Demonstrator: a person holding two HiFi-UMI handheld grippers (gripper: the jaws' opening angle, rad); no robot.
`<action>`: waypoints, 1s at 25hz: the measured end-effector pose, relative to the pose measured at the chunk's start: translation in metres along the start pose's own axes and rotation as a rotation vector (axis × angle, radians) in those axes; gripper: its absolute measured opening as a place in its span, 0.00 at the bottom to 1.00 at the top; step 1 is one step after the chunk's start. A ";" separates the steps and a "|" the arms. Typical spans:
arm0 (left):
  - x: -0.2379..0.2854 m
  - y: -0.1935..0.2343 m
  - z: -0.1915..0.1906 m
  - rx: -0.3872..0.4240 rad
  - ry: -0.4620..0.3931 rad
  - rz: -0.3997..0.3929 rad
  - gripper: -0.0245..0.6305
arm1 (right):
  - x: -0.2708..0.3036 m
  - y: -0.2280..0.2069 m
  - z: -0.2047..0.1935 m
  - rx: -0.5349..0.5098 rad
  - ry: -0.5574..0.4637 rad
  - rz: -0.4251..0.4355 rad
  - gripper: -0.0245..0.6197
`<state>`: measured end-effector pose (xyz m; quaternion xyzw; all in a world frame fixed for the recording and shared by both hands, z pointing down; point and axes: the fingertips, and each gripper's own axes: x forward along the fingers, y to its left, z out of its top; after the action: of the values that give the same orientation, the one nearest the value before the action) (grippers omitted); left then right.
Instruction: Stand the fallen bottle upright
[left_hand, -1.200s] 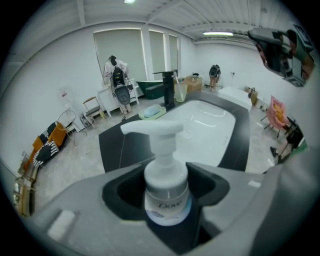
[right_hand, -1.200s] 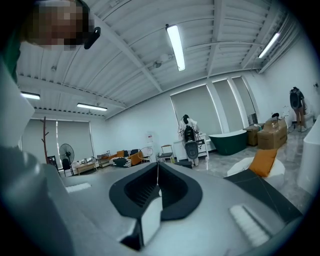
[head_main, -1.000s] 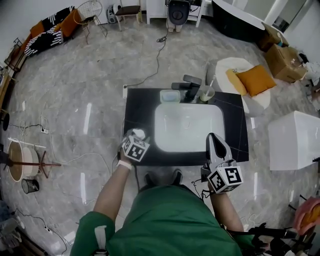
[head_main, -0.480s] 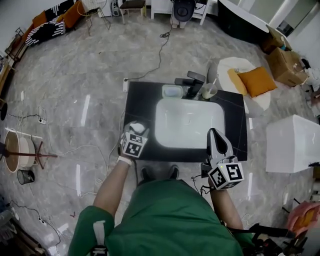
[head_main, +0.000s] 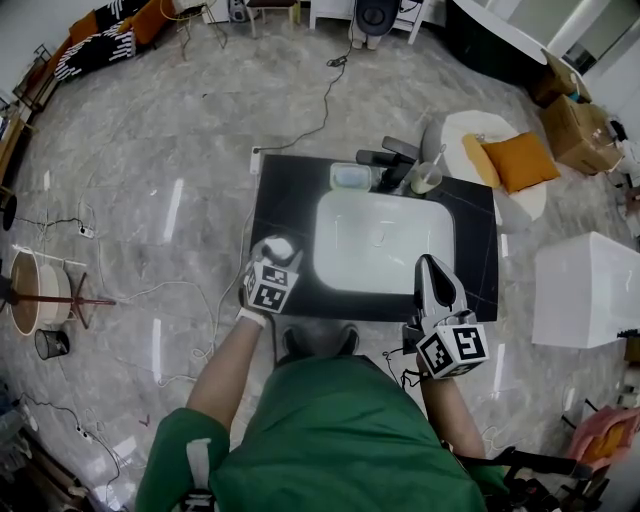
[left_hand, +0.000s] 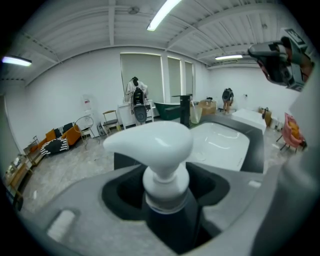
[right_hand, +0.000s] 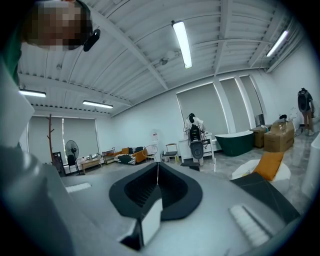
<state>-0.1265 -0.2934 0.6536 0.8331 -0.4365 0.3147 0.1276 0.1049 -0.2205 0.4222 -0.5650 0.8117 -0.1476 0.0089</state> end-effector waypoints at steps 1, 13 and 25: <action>0.000 0.000 0.000 0.001 0.003 0.000 0.41 | 0.000 0.000 0.000 0.001 -0.001 0.000 0.04; -0.019 0.001 -0.011 -0.030 0.009 0.044 0.49 | -0.007 -0.001 -0.001 0.014 -0.011 0.007 0.04; -0.148 0.044 0.053 -0.184 -0.316 0.226 0.24 | -0.004 0.009 0.003 -0.031 -0.012 0.046 0.04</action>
<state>-0.2028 -0.2496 0.5163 0.8026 -0.5687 0.1516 0.0969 0.0984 -0.2143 0.4162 -0.5469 0.8268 -0.1312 0.0081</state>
